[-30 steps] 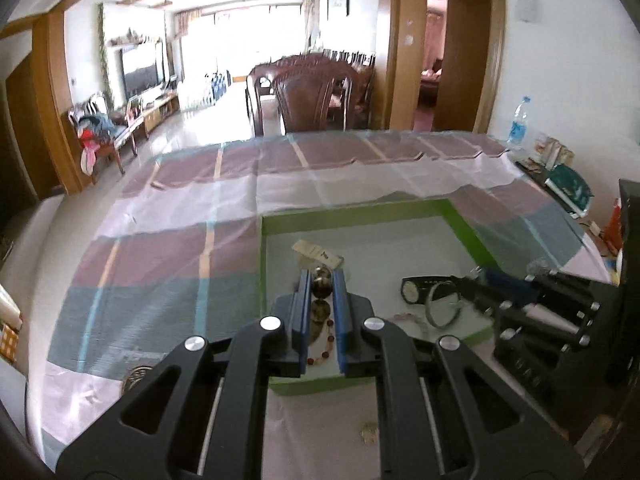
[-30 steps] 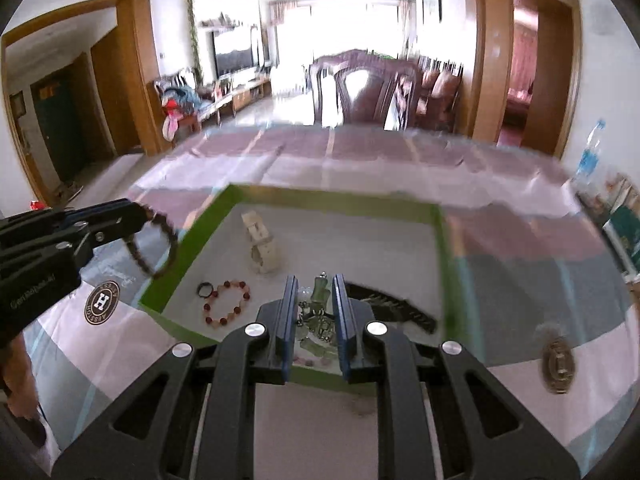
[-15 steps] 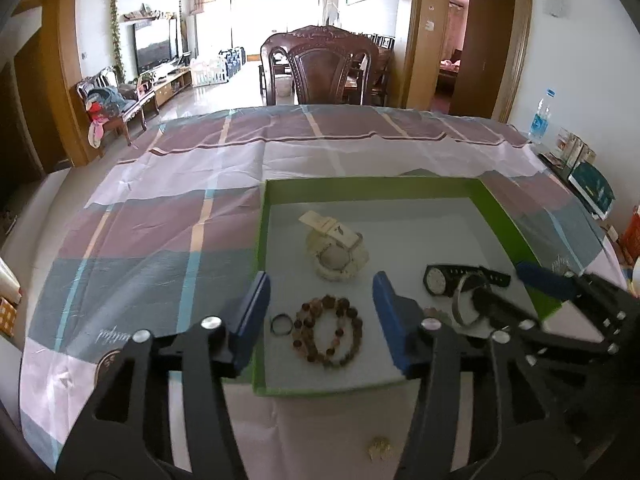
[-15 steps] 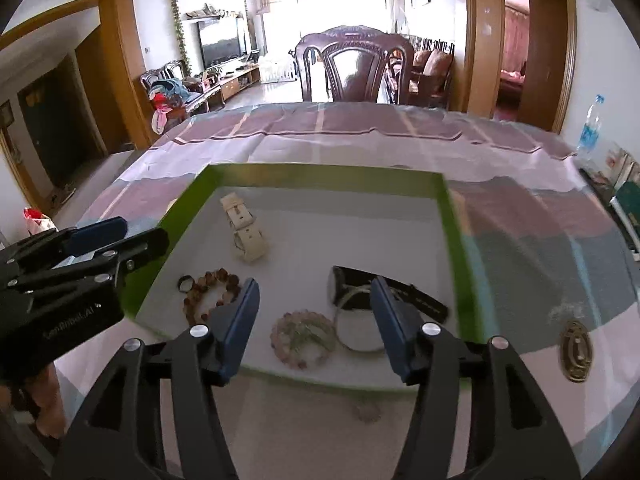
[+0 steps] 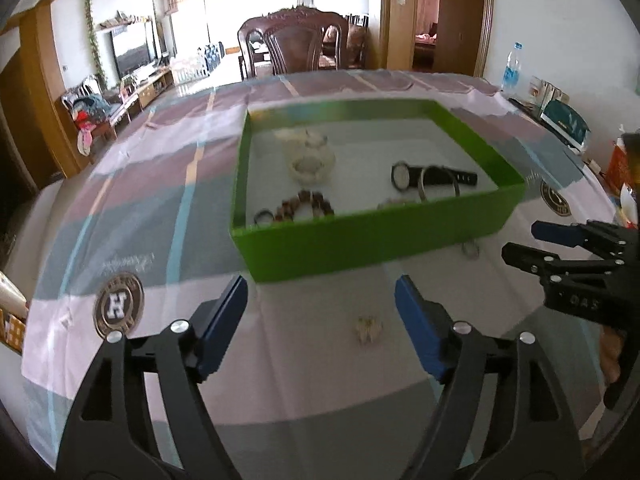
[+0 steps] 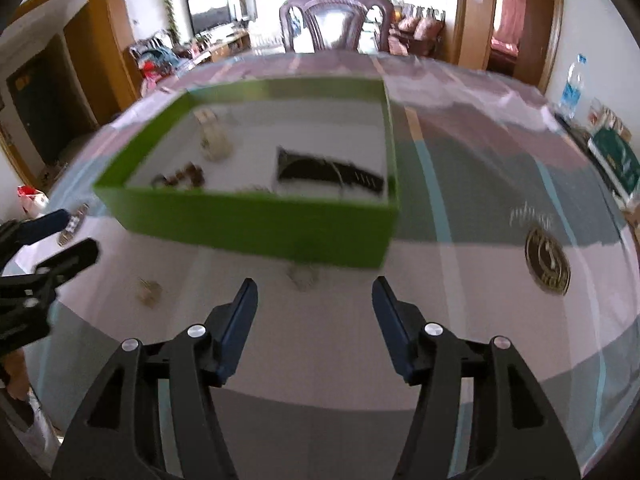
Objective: Organize jewelry
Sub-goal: 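Move the left gripper over the flower charm while the right gripper approaches the small ring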
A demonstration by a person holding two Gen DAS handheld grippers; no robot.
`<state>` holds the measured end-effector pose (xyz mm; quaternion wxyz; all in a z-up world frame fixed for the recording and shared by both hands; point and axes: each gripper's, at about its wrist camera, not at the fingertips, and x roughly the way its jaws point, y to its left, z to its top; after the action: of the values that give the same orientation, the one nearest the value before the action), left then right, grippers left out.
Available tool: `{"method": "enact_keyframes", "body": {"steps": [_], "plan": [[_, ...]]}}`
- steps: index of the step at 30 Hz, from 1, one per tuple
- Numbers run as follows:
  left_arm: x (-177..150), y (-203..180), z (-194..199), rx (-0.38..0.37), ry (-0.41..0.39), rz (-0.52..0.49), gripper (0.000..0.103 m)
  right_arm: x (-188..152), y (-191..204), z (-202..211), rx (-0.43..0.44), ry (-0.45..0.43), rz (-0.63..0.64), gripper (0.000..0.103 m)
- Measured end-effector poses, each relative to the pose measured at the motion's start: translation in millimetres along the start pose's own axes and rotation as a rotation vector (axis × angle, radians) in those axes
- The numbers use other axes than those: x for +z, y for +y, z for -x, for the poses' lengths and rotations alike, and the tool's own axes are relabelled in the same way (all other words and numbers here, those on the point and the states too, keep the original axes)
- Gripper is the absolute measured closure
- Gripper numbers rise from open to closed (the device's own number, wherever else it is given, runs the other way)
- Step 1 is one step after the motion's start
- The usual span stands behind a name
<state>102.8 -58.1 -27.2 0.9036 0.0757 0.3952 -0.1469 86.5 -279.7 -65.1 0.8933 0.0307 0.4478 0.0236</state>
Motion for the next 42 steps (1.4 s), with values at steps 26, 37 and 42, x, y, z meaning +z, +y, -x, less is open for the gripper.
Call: {"method": "enact_keyframes", "body": {"steps": [26,37,42], "plan": [[-32.9,3.3,-26.7,-0.037,0.11,0.064,0.022,4.1,22.4,-46.0,-0.032,0.06,0.034,0.082],[-33.2,-0.1,-38.0,-0.068,0.131,0.07,0.022,-25.6,44.0,-21.2,0.051,0.099,0.138,0.083],[-30.5,-10.2,-48.5,-0.074,0.144,0.061,0.03,-34.5,43.7,-12.9,0.028,0.092,0.127,0.057]]}}
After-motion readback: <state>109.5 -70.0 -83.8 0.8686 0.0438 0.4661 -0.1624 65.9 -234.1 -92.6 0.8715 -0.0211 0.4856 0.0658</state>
